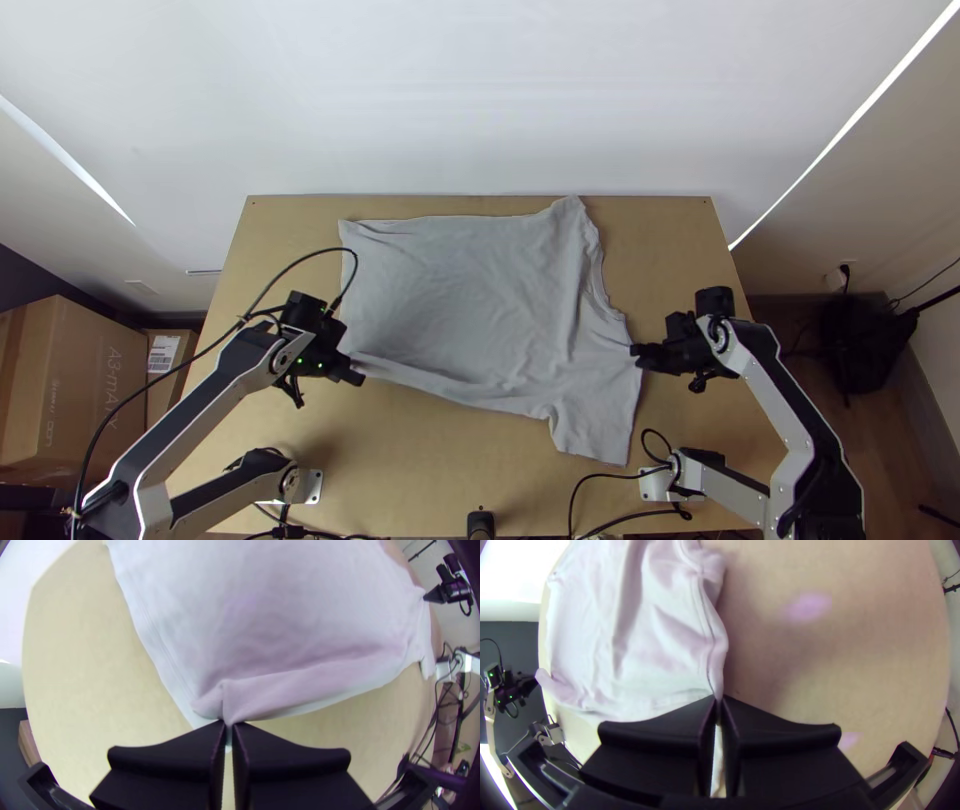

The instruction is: Fold the t-shirt

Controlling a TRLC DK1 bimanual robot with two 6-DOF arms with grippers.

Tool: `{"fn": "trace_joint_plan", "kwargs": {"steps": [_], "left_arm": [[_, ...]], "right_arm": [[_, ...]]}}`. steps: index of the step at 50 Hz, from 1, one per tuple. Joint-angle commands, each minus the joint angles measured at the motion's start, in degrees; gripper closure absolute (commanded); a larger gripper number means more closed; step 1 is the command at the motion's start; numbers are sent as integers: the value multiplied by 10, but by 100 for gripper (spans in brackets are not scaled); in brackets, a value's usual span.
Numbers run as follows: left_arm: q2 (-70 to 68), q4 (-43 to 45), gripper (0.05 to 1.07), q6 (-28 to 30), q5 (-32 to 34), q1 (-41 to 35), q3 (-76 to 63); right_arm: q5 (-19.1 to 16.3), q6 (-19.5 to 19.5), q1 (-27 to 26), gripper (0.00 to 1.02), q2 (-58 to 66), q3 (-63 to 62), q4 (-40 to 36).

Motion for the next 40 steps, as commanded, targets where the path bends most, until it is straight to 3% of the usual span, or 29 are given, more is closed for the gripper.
{"fn": "trace_joint_plan", "kwargs": {"steps": [1, 7, 17, 21, 28, 40], "left_arm": [[-20, 38, 105, -27, -10, 23, 32], [-25, 84, 105, -34, -26, 54, 62], [-12, 140, 105, -53, -70, 82, 153], [10, 160, 105, -68, -77, 101, 203], [65, 174, 105, -88, -96, 126, 313], [162, 197, 105, -84, -123, 131, 509]], "right_arm": [[-36, 29, -21, 100, -37, 55, 9], [-69, 63, -29, 100, -51, 113, 40], [-71, 100, -9, 100, -56, 184, 177], [-70, 114, -9, 100, -26, 235, 199], [-51, 141, -7, 100, 43, 342, 222], [-10, 141, 20, 100, 167, 544, 227]]}}
